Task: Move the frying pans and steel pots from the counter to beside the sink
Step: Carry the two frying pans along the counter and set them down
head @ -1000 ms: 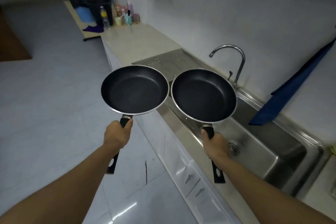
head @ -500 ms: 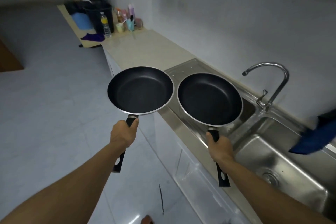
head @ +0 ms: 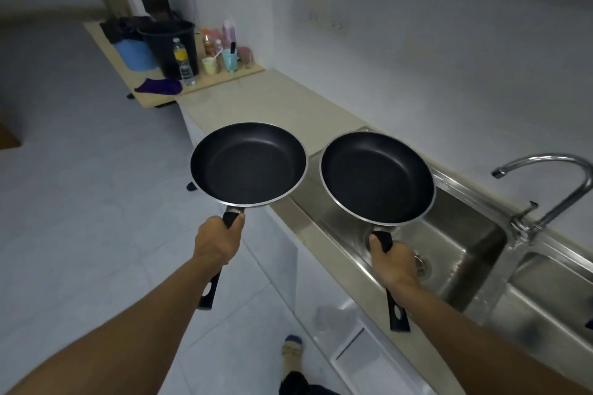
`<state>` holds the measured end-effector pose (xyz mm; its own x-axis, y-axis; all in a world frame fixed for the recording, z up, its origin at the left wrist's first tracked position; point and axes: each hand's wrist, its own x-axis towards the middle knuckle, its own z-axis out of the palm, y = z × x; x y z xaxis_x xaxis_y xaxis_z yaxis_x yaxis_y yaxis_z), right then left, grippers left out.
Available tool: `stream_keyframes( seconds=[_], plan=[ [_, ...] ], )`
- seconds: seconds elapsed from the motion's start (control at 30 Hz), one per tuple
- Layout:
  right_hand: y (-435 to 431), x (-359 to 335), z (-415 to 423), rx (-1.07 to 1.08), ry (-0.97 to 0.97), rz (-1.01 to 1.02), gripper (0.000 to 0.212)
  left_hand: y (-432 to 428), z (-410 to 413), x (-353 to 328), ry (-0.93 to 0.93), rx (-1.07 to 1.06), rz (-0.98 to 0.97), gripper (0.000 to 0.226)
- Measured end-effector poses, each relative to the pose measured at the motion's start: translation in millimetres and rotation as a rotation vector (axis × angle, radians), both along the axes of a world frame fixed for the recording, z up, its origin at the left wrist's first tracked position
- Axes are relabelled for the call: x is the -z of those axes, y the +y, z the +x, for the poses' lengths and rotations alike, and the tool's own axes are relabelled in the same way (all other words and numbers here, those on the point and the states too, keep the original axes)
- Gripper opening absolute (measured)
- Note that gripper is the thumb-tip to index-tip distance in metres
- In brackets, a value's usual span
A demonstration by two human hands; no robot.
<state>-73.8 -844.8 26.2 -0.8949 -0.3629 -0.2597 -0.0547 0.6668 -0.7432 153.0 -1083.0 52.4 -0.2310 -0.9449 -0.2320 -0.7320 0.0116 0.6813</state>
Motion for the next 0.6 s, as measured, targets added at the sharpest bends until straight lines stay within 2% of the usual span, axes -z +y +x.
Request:
stream_keyframes(
  seconds=[0.6],
  plan=[
    [-266,15,-81,-0.012,-0.008,0.021,0.046,-279,-87,2,-0.035,-0.006,0.042,0.056]
  ],
)
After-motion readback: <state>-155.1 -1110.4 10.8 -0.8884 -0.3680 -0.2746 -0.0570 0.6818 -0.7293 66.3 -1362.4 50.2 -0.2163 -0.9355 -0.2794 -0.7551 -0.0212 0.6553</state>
